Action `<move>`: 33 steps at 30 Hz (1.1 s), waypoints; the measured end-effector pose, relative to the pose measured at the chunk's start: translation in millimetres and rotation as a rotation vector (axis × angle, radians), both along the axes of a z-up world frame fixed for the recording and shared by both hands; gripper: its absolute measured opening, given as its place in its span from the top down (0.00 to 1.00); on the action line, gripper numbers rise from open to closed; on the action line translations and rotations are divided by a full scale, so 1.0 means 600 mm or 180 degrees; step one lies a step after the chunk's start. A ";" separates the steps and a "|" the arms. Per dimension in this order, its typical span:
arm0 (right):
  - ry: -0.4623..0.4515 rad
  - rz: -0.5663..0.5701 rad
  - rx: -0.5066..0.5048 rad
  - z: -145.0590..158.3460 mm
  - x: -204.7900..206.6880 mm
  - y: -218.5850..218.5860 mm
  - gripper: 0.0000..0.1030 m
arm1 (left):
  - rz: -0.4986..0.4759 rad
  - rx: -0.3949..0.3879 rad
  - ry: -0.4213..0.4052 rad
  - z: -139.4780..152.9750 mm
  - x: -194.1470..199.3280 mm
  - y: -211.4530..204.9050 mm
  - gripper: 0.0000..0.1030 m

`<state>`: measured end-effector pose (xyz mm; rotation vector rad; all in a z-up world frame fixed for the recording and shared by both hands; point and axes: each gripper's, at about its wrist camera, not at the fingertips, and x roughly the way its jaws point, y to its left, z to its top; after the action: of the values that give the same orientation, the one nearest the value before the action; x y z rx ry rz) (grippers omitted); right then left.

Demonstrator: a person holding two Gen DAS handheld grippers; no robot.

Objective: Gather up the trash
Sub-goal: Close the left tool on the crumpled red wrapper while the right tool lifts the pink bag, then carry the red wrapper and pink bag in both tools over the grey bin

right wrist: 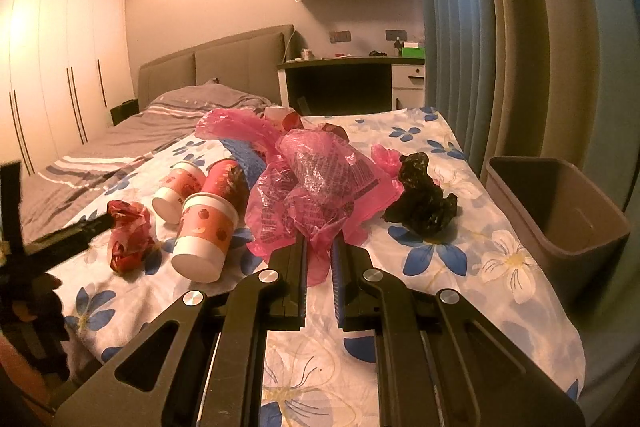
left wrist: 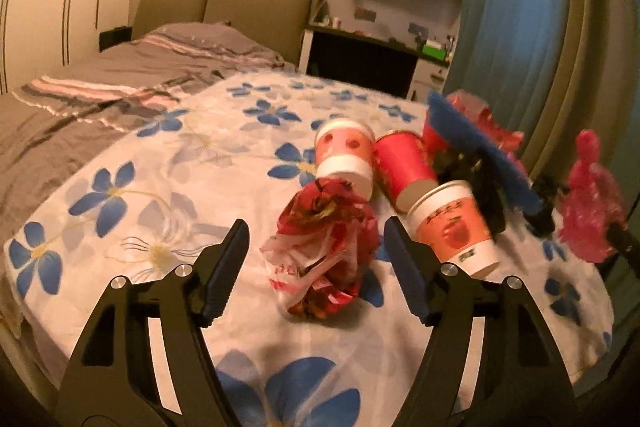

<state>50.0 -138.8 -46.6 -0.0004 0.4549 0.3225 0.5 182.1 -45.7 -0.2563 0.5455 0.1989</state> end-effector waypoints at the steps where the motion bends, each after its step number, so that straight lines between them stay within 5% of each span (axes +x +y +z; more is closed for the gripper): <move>1: -0.0008 0.0003 -0.0006 0.000 -0.001 0.001 0.89 | -0.0022 -0.0055 0.0054 -0.008 0.009 0.005 0.34; 8: 0.0010 -0.0005 -0.0004 -0.001 0.000 0.000 0.89 | -0.0168 -0.0156 0.0276 -0.044 0.041 0.015 0.63; 14: 0.0033 0.0003 -0.0008 0.002 -0.004 0.003 0.89 | -0.0177 -0.0116 0.0177 -0.039 0.020 0.010 0.89; 24: -0.0069 -0.0054 0.0024 0.017 -0.005 -0.013 0.89 | -0.0348 -0.0010 -0.0236 0.040 -0.021 -0.037 0.91; 33: -0.0265 -0.0279 0.0045 0.044 -0.008 -0.070 0.89 | -0.0831 0.0147 -0.0440 0.103 0.012 -0.174 0.91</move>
<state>45.3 -181.1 -20.3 0.0198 0.3688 0.2387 7.5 77.9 15.8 -0.1505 0.4316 -0.0592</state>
